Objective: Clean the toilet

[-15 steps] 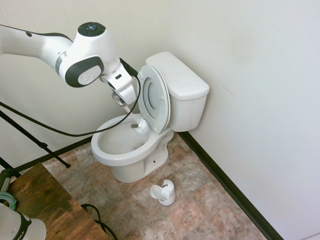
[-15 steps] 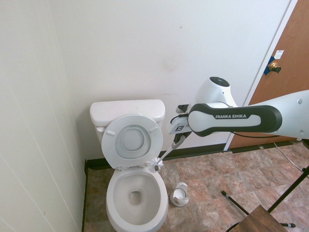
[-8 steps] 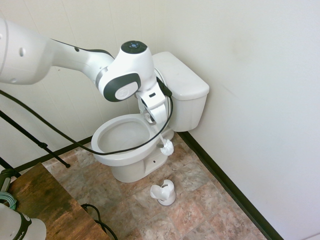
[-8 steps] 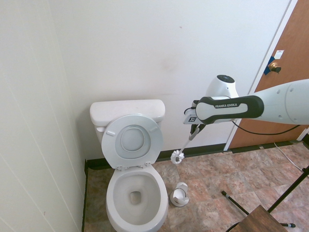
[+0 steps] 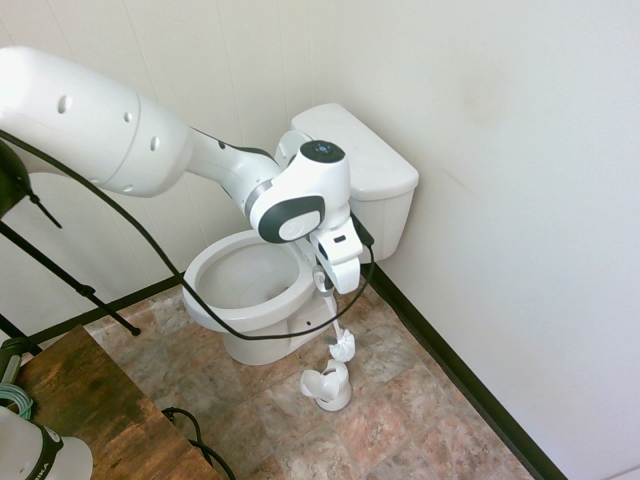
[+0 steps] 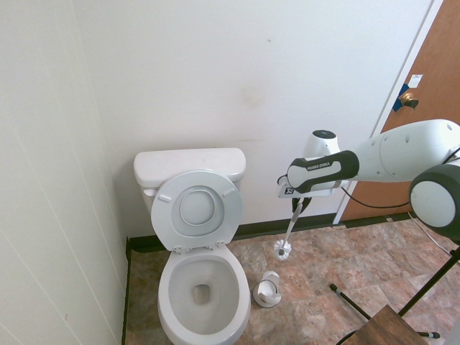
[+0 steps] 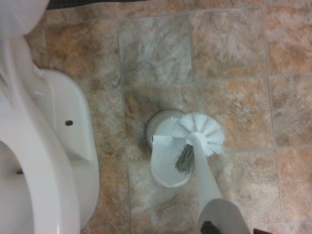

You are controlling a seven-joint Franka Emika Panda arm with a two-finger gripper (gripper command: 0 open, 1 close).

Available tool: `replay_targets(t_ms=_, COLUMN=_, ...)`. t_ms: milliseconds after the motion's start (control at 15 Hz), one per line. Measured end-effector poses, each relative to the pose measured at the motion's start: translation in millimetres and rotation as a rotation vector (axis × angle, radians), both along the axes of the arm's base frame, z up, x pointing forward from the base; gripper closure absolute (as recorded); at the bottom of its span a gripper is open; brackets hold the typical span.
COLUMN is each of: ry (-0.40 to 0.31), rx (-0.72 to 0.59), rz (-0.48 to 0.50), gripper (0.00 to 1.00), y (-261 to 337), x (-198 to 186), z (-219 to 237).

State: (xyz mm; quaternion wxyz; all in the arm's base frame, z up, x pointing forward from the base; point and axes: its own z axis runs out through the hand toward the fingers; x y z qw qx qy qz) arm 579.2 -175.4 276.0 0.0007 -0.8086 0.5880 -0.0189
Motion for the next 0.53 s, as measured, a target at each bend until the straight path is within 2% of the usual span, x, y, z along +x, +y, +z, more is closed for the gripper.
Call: replay_targets(t_ms=533, ry=0.082, rx=0.055, rz=0.009, gripper=1.00, y=-7.5, x=21.9, z=-86.2)
